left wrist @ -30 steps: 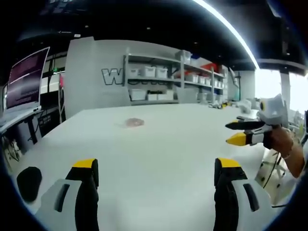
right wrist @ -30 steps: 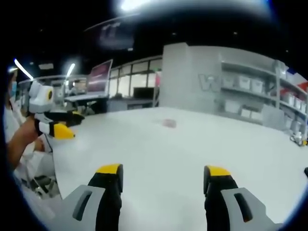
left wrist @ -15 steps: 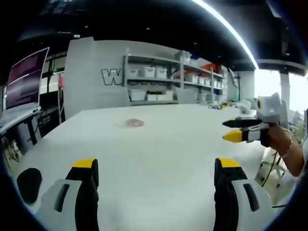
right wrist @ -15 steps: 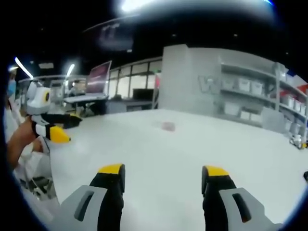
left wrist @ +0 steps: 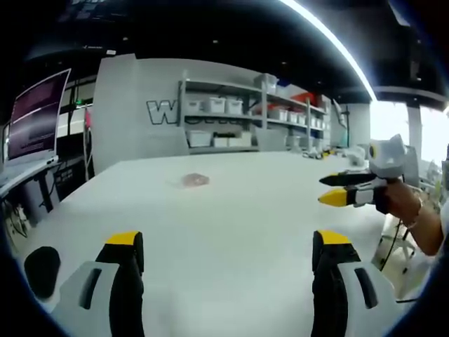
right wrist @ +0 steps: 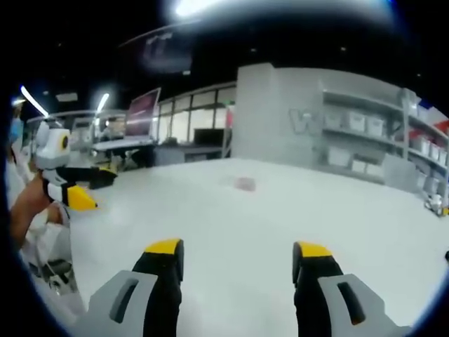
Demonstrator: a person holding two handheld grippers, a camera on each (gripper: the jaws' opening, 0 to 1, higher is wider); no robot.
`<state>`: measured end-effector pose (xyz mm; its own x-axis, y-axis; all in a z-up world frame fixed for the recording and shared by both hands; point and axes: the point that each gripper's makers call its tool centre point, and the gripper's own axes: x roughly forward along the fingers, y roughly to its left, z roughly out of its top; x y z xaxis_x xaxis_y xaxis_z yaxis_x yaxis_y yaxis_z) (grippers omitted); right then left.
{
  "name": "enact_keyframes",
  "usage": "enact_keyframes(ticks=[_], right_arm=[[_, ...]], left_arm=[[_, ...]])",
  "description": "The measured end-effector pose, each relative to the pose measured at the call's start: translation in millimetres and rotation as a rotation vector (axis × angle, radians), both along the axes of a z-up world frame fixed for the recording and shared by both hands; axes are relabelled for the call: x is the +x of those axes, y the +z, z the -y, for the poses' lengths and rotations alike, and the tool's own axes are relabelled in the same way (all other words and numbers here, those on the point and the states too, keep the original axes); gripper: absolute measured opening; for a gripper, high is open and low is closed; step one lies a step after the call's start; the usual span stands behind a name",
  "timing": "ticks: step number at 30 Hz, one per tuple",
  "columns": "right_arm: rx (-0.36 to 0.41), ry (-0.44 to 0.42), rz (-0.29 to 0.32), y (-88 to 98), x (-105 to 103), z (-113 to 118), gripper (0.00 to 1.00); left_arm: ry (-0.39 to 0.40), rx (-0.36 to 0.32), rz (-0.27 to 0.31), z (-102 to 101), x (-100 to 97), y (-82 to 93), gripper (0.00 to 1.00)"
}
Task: Open the resealable bag by pulling the two sides of the seal apart until the entire bag opening is separated and visibly accessible.
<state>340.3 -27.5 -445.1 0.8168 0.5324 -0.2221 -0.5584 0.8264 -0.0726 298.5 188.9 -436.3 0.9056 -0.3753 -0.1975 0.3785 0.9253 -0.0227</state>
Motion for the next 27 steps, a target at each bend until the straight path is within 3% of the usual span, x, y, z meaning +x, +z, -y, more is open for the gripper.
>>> enact_keyframes(ticks=[27], right_arm=[[0.013, 0.013, 0.009, 11.2, 22, -8, 0.60]], left_arm=[[-0.005, 0.001, 0.001, 2, -3.5, -1.4, 0.97]])
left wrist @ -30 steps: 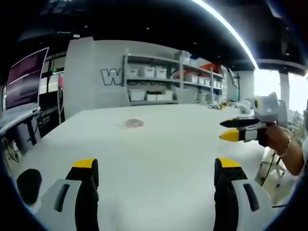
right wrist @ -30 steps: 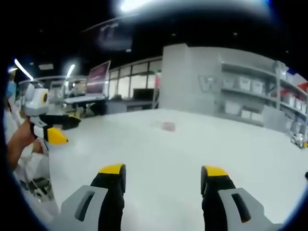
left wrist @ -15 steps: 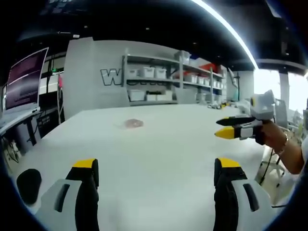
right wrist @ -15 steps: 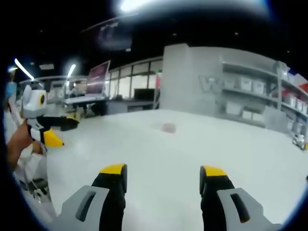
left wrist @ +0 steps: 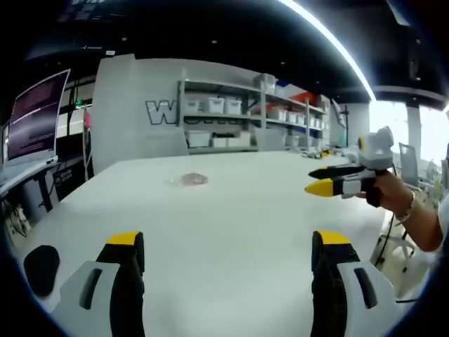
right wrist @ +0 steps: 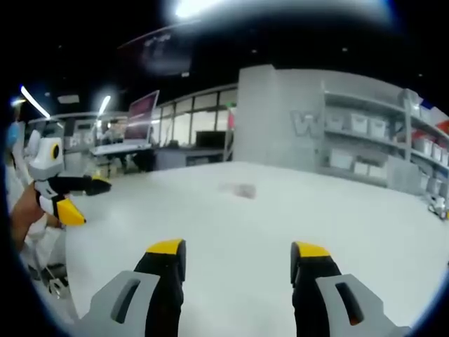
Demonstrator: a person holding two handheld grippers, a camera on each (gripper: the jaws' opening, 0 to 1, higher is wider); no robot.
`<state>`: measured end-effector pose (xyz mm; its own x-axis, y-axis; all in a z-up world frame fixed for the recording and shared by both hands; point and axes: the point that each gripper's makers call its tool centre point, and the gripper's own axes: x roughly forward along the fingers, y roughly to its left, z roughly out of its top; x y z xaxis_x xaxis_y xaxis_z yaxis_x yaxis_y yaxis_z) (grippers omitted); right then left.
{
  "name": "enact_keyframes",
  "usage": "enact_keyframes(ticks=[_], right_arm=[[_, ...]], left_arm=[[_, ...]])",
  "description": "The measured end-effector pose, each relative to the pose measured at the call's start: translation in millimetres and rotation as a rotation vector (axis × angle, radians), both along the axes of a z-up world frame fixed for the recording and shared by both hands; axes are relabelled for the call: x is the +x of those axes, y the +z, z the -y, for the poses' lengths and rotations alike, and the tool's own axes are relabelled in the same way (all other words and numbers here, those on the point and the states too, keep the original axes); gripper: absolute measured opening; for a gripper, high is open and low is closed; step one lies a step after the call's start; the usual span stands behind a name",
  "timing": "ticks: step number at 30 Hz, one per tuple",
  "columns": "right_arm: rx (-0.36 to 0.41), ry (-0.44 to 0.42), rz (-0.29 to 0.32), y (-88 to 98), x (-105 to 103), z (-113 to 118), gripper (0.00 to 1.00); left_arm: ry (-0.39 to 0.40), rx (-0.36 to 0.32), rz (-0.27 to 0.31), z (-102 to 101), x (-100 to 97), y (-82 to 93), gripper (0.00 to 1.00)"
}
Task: Open the resealable bag by pulling the two sides of the seal apart until the entire bag opening is separated and visibly accessible.
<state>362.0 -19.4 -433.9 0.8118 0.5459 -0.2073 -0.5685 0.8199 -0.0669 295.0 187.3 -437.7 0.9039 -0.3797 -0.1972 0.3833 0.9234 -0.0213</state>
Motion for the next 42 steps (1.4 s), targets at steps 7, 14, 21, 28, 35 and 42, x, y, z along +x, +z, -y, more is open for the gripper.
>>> enact_keyframes(ticks=[7, 14, 21, 28, 35, 42], right_arm=[[-0.008, 0.005, 0.010, 6.2, 7, -5, 0.60], [-0.017, 0.013, 0.011, 6.7, 13, -11, 0.59], [-0.020, 0.012, 0.010, 8.6, 20, -12, 0.59], [-0.018, 0.006, 0.017, 15.8, 28, -12, 0.59], [-0.025, 0.012, 0.020, 18.1, 38, -16, 0.59], [-0.034, 0.024, 0.011, 16.7, 48, -20, 0.58]], left_arm=[[-0.001, 0.002, -0.001, 1, -0.4, -0.9, 0.97], [0.000, 0.003, 0.001, 0, -0.6, -0.7, 0.97], [0.000, 0.003, 0.001, 0, -0.7, -1.2, 0.97], [-0.002, 0.002, 0.002, 1, -0.3, -0.7, 0.97], [-0.003, 0.002, 0.002, 1, -0.7, -0.8, 0.97], [-0.007, -0.001, 0.000, 3, -0.5, -1.0, 0.97]])
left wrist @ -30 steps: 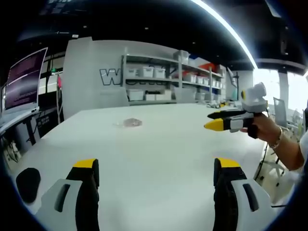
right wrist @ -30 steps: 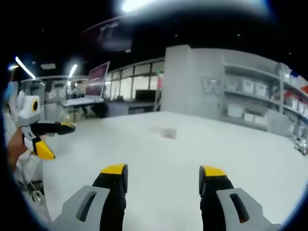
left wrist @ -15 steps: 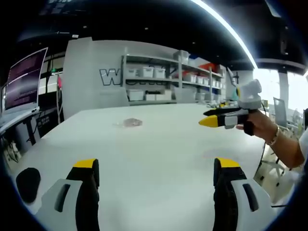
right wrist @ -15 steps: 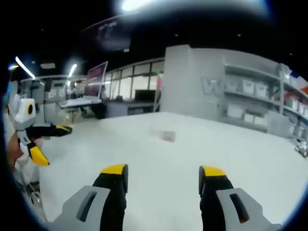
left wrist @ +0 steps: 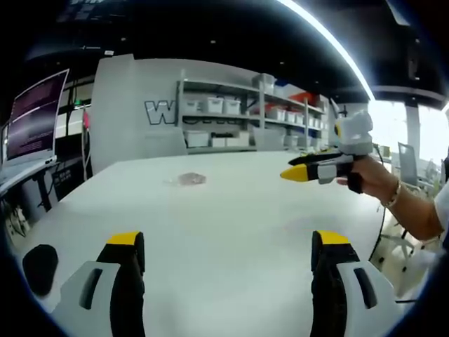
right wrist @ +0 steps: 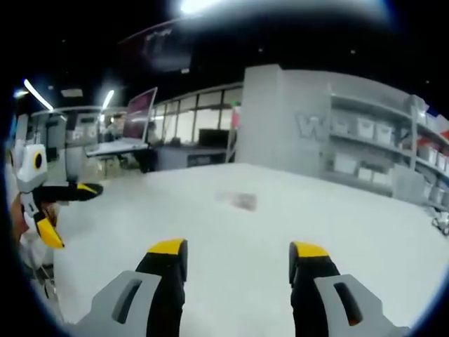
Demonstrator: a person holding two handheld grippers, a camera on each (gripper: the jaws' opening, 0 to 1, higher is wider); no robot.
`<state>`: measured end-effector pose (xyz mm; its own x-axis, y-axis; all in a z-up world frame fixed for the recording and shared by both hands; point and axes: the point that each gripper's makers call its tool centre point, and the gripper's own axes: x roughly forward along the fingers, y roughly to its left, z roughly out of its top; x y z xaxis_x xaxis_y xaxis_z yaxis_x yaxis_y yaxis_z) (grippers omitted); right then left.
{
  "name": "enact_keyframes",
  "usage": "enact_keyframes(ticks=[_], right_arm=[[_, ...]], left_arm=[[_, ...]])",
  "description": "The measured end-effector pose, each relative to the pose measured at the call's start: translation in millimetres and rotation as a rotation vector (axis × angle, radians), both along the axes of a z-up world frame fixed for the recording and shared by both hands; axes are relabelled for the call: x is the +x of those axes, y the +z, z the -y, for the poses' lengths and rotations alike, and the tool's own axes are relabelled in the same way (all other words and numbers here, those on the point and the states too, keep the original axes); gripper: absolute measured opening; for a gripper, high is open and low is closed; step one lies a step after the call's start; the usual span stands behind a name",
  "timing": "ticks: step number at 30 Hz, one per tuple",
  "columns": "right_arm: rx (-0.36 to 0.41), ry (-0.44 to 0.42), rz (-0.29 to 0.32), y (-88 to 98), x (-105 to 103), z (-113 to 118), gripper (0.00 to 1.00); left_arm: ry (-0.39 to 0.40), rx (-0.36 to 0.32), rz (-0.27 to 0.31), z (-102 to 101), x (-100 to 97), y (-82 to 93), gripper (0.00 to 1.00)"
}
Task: Open the resealable bag by pulling the two sides of the seal apart until the entire bag opening is separated and visibly accessible.
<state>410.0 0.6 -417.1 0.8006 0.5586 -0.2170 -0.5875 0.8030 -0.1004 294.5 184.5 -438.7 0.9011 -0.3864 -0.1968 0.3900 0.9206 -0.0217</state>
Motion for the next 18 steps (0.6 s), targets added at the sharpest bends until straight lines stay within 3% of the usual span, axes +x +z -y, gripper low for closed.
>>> enact_keyframes(ticks=[18], right_arm=[[-0.016, 0.002, -0.023, -1.5, 22, -8, 0.57]], left_arm=[[-0.005, -0.007, 0.009, 2, -1.6, 5.2, 0.97]])
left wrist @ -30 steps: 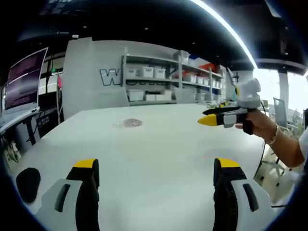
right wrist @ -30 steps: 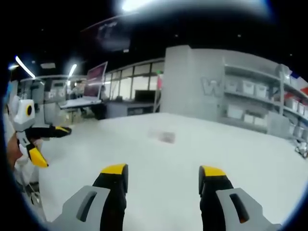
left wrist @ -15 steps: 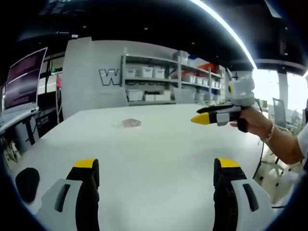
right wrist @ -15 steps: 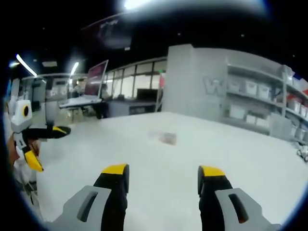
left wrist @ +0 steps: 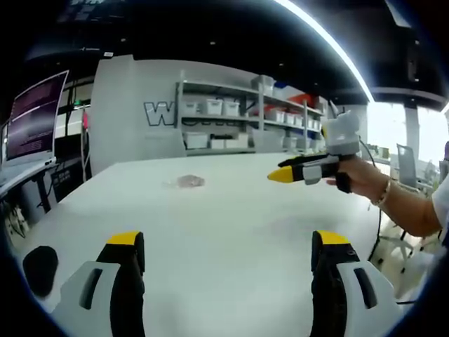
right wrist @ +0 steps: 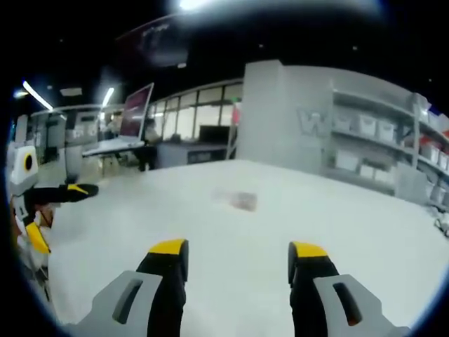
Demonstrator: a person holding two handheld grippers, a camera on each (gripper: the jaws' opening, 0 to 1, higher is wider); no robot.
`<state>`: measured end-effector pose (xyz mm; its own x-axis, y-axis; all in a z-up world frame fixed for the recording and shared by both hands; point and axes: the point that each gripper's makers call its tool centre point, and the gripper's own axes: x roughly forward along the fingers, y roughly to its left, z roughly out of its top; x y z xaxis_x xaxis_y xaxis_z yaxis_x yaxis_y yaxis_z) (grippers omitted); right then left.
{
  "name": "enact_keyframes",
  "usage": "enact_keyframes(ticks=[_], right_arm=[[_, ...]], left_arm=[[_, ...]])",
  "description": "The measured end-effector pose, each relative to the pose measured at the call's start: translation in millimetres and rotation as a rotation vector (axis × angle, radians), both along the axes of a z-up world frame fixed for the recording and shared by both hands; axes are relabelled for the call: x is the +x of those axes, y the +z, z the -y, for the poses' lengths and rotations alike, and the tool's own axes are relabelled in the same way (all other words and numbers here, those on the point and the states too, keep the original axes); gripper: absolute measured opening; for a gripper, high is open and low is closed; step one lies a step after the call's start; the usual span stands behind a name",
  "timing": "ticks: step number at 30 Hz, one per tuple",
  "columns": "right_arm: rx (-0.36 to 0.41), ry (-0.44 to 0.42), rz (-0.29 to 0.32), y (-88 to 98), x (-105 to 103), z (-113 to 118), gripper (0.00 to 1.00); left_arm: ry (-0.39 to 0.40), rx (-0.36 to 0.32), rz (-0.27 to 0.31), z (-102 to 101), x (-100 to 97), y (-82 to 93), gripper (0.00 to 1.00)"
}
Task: Open the resealable bag by pulling the two sides of the seal apart until the entire bag opening is separated and visibly accessible.
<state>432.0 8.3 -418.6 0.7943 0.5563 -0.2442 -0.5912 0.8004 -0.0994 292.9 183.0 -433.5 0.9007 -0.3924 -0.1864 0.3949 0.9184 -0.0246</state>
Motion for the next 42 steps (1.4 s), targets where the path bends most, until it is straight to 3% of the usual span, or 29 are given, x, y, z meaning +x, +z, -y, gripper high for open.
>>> enact_keyframes(ticks=[18, 23, 33, 42], right_arm=[[0.025, 0.000, -0.066, -0.4, 7, -14, 0.57], [-0.014, 0.002, -0.071, -5.1, 19, -19, 0.56], [-0.080, 0.025, -0.043, -3.5, 22, -31, 0.50], [-0.108, 0.025, -0.024, 2.6, 39, -32, 0.49]], left_arm=[[-0.004, -0.004, 0.009, 0, 0.4, 2.3, 0.97], [-0.003, -0.006, 0.011, -1, 0.1, 2.6, 0.97], [-0.004, -0.008, 0.011, 1, 0.7, 2.6, 0.97], [-0.004, -0.009, 0.009, 2, 2.3, 2.9, 0.97]])
